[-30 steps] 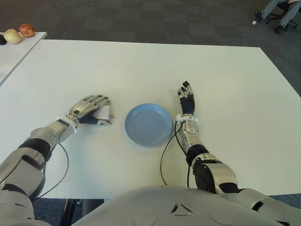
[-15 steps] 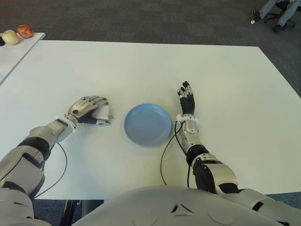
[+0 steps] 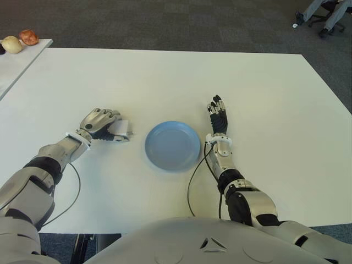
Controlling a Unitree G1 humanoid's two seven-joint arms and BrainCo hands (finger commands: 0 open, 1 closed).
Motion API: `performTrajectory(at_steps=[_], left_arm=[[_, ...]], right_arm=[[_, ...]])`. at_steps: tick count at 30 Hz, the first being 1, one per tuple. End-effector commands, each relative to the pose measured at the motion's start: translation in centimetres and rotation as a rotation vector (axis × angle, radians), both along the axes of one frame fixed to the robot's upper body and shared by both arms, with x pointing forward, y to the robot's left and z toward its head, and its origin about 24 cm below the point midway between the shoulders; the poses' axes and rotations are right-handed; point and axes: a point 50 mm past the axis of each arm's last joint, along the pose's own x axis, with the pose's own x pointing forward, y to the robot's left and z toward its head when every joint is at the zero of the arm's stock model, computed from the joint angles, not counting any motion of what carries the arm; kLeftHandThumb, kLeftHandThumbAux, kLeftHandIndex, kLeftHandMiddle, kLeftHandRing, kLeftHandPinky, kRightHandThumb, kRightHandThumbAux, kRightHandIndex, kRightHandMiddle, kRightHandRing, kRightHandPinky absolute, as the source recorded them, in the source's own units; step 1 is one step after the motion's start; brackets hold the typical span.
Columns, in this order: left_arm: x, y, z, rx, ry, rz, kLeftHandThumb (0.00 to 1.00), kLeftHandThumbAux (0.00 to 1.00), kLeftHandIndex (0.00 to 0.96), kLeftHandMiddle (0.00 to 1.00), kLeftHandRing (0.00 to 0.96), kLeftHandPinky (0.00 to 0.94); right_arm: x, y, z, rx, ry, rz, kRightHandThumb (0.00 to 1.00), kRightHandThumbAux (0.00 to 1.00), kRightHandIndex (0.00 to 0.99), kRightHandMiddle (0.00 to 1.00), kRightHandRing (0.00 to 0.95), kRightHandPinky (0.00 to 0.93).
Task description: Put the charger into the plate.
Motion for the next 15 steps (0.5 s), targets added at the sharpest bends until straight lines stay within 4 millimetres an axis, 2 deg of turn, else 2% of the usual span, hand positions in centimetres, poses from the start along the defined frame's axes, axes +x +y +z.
performTrajectory(at_steps=[1, 15], left_arm=[[-2.81, 1.21, -2.65, 0.098, 0.161, 0.02, 0.738, 0.695, 0.443, 0.83, 0.83, 0.833], [-2.85, 1.04, -2.09, 0.006, 0.124, 0.008, 0.747, 0.696, 0.443, 0.86, 0.856, 0.809]], right_arm=[[-1.69, -0.33, -2.39, 0.004, 0.128, -0.01, 0.044, 0.537, 0.0, 0.003, 0.046, 0.095], [-1.72, -0.2, -2.36, 0.015, 0.124, -0.008, 0.04, 0.537, 0.0, 0.006, 0.048, 0.096]])
